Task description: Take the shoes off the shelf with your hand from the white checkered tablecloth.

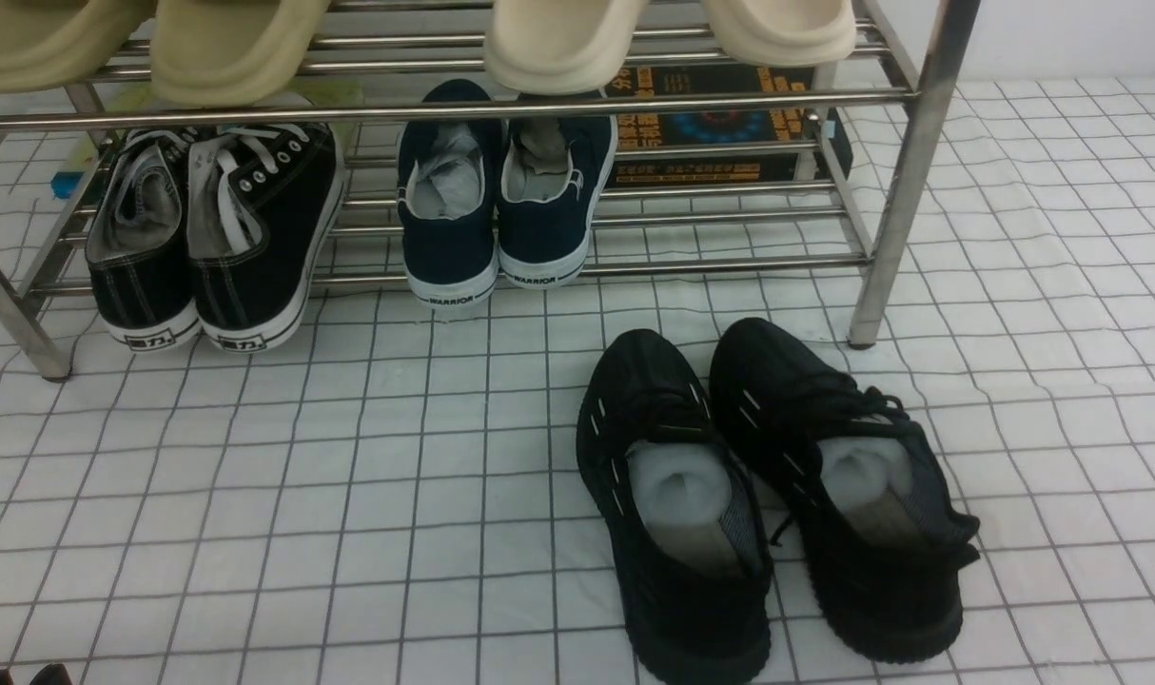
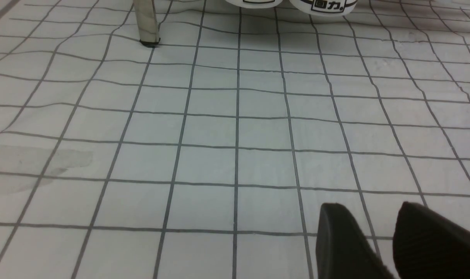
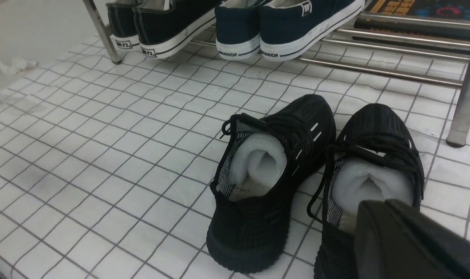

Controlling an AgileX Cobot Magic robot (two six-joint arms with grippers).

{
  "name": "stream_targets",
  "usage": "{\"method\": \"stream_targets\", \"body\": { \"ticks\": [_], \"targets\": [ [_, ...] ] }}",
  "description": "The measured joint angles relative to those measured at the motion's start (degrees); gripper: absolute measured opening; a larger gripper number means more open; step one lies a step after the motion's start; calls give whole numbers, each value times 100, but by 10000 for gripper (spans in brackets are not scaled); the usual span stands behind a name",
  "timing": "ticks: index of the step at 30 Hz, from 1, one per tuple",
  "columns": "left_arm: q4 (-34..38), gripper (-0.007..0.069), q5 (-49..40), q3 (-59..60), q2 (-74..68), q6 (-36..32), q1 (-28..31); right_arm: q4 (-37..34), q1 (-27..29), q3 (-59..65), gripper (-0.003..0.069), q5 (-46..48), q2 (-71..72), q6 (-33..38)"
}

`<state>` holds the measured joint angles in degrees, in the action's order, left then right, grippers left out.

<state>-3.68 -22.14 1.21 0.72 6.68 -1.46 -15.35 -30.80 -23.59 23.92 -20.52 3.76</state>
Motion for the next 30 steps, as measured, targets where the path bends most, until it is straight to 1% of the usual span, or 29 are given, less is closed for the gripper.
{"method": "stream_targets", "body": {
  "ticks": [20, 24, 27, 28, 29, 30],
  "targets": [
    [0, 239, 0, 0, 0, 0, 0, 5, 0, 39, -2, -83, 12, 0],
    [0, 239, 0, 0, 0, 0, 0, 22, 0, 212, 0, -145, 138, 0],
    [0, 239, 0, 0, 0, 0, 0, 499, 207, 680, 0, -222, 653, 0],
    [0, 239, 0, 0, 0, 0, 0, 536, 235, 680, 0, -223, 685, 0],
    [-1, 239, 0, 0, 0, 0, 0, 814, 512, 1005, 1, -234, 950, 0],
    [-1, 239, 0, 0, 0, 0, 0, 946, 679, 1156, 1, -234, 1061, 0]
  ]
}}
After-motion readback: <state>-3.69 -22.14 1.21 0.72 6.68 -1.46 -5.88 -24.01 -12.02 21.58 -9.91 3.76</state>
